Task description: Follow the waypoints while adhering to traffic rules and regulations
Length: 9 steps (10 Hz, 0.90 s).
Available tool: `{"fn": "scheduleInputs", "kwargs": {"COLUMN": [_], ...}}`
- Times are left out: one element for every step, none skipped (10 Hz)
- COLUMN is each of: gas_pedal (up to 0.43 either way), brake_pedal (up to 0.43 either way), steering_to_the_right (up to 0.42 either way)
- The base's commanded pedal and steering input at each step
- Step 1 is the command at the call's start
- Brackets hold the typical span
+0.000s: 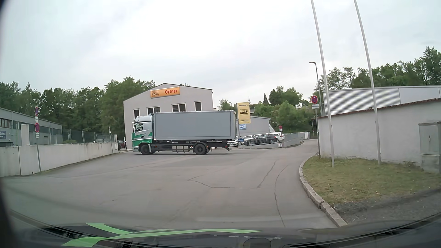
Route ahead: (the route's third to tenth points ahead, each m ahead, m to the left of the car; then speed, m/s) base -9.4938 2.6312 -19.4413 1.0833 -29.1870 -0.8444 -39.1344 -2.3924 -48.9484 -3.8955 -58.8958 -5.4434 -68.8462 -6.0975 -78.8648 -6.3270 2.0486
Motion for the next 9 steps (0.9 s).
{"fn": "scheduleInputs", "kwargs": {"gas_pedal": [0.000,0.000,0.000,0.000,0.000,0.000,0.000,0.000,0.000], "brake_pedal": [0.207,0.207,0.201,0.201,0.195,0.177,0.165,0.152,0.146], "steering_to_the_right": [0.023,0.022,0.022,0.019,0.017,0.017,0.016,0.017,0.016]}}
